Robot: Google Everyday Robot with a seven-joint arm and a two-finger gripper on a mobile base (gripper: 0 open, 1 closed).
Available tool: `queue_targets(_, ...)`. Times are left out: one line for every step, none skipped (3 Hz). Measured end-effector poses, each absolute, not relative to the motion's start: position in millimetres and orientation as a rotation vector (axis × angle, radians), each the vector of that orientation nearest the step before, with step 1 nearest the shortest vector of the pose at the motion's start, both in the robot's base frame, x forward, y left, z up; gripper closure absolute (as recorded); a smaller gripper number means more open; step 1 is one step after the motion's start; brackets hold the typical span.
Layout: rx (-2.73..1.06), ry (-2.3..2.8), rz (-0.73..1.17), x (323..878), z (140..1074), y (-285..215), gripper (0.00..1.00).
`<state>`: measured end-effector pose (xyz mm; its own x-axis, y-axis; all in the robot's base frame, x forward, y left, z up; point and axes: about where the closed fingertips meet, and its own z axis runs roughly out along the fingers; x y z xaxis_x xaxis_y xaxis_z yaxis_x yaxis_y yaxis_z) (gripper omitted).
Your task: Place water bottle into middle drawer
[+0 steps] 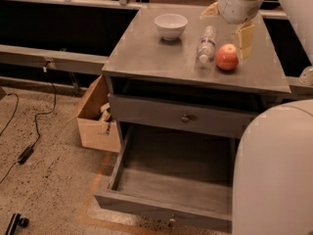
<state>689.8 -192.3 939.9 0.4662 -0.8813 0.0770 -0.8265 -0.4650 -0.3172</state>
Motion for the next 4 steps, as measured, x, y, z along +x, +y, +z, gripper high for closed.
queue_targets(-2.544, 1.368, -0.397, 688, 954, -208, 0.0)
queue_targets(-2.633, 1.19, -0.441, 676, 976, -225, 0.0)
queue_targets(-2.7, 0.955, -0.487, 675, 995, -230, 0.0)
queue_targets(-2.713, 0.745, -0.499, 679, 996, -234, 0.0)
